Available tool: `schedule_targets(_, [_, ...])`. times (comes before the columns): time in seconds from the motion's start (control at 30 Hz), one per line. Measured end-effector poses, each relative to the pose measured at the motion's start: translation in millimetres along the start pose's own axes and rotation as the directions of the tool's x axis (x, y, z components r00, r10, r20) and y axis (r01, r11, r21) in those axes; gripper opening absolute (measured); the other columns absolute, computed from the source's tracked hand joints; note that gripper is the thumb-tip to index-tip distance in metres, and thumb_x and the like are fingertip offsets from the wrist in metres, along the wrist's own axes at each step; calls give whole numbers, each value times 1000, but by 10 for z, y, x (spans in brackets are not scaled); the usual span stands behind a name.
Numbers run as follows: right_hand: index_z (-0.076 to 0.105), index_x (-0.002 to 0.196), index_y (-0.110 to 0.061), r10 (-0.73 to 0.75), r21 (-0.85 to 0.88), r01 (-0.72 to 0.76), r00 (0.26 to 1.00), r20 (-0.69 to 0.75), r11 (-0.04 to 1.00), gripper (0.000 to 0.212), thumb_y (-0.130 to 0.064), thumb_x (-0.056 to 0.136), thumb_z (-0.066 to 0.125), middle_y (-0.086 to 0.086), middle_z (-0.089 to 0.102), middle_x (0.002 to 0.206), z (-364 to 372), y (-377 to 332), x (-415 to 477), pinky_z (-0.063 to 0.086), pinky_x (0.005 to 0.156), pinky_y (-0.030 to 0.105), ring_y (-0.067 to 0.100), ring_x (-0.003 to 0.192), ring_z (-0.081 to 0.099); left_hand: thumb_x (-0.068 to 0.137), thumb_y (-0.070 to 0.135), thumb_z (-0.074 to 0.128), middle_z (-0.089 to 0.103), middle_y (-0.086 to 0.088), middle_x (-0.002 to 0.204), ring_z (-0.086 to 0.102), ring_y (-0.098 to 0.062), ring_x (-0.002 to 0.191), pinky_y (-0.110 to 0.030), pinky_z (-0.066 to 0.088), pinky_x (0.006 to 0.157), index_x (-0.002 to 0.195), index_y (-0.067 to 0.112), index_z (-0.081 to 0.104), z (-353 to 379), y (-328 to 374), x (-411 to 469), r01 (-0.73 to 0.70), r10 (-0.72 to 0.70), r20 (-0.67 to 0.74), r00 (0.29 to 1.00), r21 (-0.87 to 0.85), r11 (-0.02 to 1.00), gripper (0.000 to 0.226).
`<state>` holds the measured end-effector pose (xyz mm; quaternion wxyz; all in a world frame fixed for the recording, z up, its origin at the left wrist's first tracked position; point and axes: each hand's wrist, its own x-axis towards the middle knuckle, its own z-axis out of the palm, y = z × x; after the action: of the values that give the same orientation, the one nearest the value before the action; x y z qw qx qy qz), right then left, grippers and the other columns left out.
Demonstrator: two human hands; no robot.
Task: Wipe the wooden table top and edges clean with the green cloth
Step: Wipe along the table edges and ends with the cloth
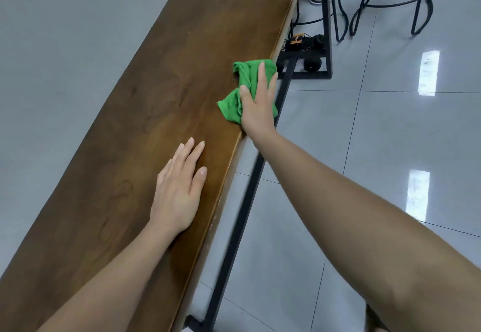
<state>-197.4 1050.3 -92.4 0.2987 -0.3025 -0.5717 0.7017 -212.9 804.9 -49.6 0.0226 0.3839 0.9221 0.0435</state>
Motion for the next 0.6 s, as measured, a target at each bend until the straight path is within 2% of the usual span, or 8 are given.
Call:
schedule_targets(0.2, [9,173,-45,30,41,-30,999,16,999,68,-37,116,45,-2,-16,182,-134,-72,395,11,115,27,17,167,5,112,67,12,16,21,181,11,-4,168,-43,12,133,173,43,24,-25,41,-4,10,-10,-2,1000,-2,1000,66])
schedule_targets(0.3, [2,174,-44,10,56,-10,1000,6,998,70,-38,117,42,-2,-15,183,-72,-35,120,7,117,25,10,165,2,112,68,12,17,20,181,12,-5,168,-46,14,134,173,42,25,-36,60,-16,15,-15,-3,1000,-6,1000,67])
schedule_targets(0.43, [-7,171,-50,27,48,-29,999,43,998,73,-47,116,41,-6,-12,183,140,108,-638,2,119,28,1,162,0,116,59,18,17,17,182,11,-5,168,-49,17,135,173,40,24,-32,41,-17,-7,7,-3,1000,-2,1000,61])
schedule_targets(0.5, [-9,168,-55,35,55,-39,996,76,998,72,-50,115,40,-8,-11,182,235,200,-1069,2,118,26,-11,159,-3,117,55,21,18,17,182,11,-6,168,-48,16,135,173,40,24,-23,30,-13,-20,20,-12,1000,-3,1000,58])
schedule_targets(0.57, [-11,166,-61,43,72,-52,993,112,996,71,-53,115,39,-11,-12,182,327,293,-1506,2,112,18,-33,145,-13,117,51,21,18,15,182,11,-7,168,-48,17,134,173,38,25,-15,14,-14,-38,38,-16,999,-6,999,57])
schedule_targets(0.6, [-12,164,-63,52,79,-62,991,124,995,71,-54,115,39,-13,-12,182,379,339,-1729,2,109,15,-37,139,-19,118,50,21,18,14,182,11,-8,169,-49,16,134,173,37,25,-13,5,-16,-48,47,-14,999,-8,999,57])
